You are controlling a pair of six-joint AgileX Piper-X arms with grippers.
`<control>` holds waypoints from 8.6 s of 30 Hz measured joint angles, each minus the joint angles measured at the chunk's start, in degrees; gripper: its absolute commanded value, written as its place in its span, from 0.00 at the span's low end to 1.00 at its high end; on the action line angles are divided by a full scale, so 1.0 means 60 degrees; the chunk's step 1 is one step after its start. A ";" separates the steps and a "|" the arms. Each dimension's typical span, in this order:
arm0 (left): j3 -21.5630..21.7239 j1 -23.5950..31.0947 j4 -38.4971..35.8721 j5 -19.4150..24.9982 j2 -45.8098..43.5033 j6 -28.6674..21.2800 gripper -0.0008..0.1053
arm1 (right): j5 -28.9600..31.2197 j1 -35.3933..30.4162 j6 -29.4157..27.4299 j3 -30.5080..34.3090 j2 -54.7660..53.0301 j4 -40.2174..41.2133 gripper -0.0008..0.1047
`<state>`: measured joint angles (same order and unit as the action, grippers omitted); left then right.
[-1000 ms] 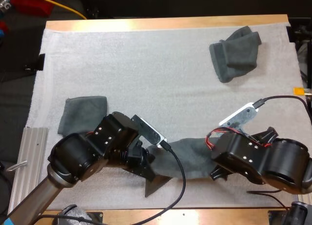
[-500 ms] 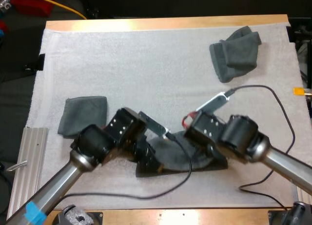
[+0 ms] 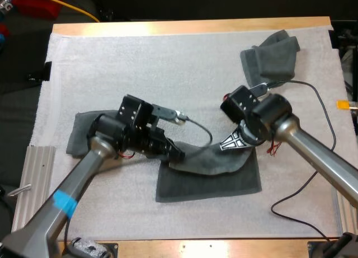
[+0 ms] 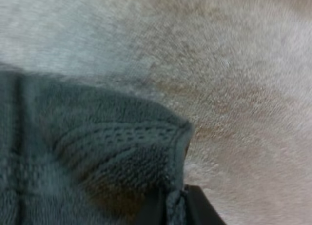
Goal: Pick towel from pile, fold and stack
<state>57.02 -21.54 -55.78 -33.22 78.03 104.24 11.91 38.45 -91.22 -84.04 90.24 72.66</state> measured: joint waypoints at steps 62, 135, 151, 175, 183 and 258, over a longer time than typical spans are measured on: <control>0.0000 0.3922 0.5034 -0.4699 0.4056 0.3435 0.65 | -0.5574 -0.3451 0.4326 0.0130 0.2335 -0.5256 0.70; 0.0000 0.2676 -0.4419 0.0778 -0.7861 0.0143 0.65 | -0.1928 -0.0808 0.3206 0.4903 -0.7808 -0.0102 0.70; -0.0303 0.2676 -0.4419 0.0793 -0.7861 0.0143 0.65 | -0.3345 -0.1366 0.3641 0.7339 -0.6499 -0.3398 0.70; -0.0303 0.2676 -0.4419 0.0793 -0.7861 0.0143 0.65 | -0.7482 -0.3216 0.4508 0.8891 -0.3348 -0.7997 0.69; -0.0303 0.2676 -0.4419 0.0793 -0.7861 0.0143 0.65 | -0.8385 -0.3250 0.4670 0.8831 -0.2616 -0.8534 0.69; -0.4679 0.2698 0.1665 -0.1320 0.0040 0.1082 0.65 | -0.7516 -0.3250 0.4921 0.8858 -0.2460 -0.8578 0.02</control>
<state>28.94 -5.35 -45.78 -41.14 78.27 110.73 -33.19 18.95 -61.69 -30.90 75.47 21.20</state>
